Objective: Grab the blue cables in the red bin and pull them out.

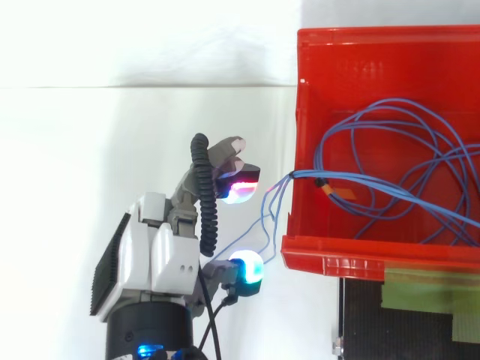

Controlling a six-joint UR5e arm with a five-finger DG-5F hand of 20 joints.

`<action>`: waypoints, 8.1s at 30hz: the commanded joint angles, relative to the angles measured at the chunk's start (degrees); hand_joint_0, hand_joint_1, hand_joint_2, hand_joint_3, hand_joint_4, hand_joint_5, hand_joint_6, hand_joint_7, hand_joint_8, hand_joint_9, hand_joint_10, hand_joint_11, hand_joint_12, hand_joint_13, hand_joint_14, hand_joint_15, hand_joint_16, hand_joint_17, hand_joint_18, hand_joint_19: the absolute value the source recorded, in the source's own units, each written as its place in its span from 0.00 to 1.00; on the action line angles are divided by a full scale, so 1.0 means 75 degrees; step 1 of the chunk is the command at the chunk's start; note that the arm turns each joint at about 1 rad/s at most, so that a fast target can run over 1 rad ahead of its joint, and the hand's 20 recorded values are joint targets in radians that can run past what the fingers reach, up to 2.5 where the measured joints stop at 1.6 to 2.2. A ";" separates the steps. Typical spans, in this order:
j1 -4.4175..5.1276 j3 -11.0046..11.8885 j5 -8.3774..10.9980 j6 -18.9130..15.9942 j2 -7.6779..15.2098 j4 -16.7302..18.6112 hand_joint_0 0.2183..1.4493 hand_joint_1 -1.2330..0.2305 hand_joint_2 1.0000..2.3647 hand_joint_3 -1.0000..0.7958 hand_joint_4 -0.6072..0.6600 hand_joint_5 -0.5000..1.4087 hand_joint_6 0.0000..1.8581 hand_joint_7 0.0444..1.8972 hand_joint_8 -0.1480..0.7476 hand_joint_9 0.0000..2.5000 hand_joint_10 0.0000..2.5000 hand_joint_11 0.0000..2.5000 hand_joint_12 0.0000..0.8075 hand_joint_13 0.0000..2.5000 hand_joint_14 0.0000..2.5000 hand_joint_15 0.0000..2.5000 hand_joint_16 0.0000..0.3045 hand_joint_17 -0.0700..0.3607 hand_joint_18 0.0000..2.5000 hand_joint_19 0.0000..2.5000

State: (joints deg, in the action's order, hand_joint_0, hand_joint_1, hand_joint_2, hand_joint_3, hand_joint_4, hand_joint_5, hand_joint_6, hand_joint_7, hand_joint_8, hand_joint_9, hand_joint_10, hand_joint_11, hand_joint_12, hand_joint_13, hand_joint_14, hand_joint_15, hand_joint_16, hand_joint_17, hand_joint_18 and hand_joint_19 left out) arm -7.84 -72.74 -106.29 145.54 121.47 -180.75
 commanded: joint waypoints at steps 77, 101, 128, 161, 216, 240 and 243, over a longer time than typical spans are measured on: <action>-0.0186 0.3195 -0.0746 0.1472 0.1336 -0.3099 0.48 0.16 0.00 0.00 0.58 0.57 0.00 0.33 0.44 0.26 0.01 0.24 0.44 0.19 0.01 0.13 0.16 0.42 0.17 0.17; -0.0268 0.3183 -0.0758 0.1952 0.1300 -0.3170 0.48 0.16 0.00 0.00 0.57 0.61 0.00 0.37 0.44 0.27 0.01 0.25 0.44 0.19 0.00 0.13 0.16 0.41 0.17 0.17; -0.0268 0.2832 -0.0746 0.2070 0.1289 -0.2302 0.49 0.16 0.00 0.00 0.57 0.65 0.00 0.41 0.44 0.28 0.01 0.25 0.43 0.20 0.01 0.13 0.16 0.41 0.18 0.17; -0.0256 0.2808 -0.0711 0.2058 0.1113 -0.2642 0.50 0.16 0.00 0.00 0.56 0.66 0.04 0.40 0.44 0.30 0.01 0.26 0.44 0.21 0.01 0.13 0.16 0.41 0.18 0.17; -0.0162 0.2515 -0.0723 0.1964 0.1113 -0.2349 0.51 0.16 0.00 0.00 0.53 0.67 0.12 0.39 0.44 0.30 0.01 0.25 0.43 0.21 0.01 0.13 0.15 0.41 0.19 0.17; -0.0174 0.2644 -0.0769 0.0558 0.1113 -0.1881 0.51 0.16 0.00 0.00 0.54 0.67 0.07 0.40 0.44 0.30 0.01 0.25 0.43 0.21 0.01 0.13 0.15 0.41 0.19 0.17; -0.0174 0.2644 -0.0793 0.0675 0.1113 -0.1892 0.51 0.16 0.00 0.00 0.54 0.67 0.07 0.40 0.44 0.30 0.01 0.25 0.43 0.21 0.01 0.13 0.15 0.41 0.19 0.17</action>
State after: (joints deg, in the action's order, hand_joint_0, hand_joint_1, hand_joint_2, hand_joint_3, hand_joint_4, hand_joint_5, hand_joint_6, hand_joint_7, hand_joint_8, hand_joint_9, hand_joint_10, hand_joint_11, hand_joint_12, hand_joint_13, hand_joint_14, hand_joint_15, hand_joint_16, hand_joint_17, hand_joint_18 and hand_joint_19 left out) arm -9.14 -52.94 -112.08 149.82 129.81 -194.88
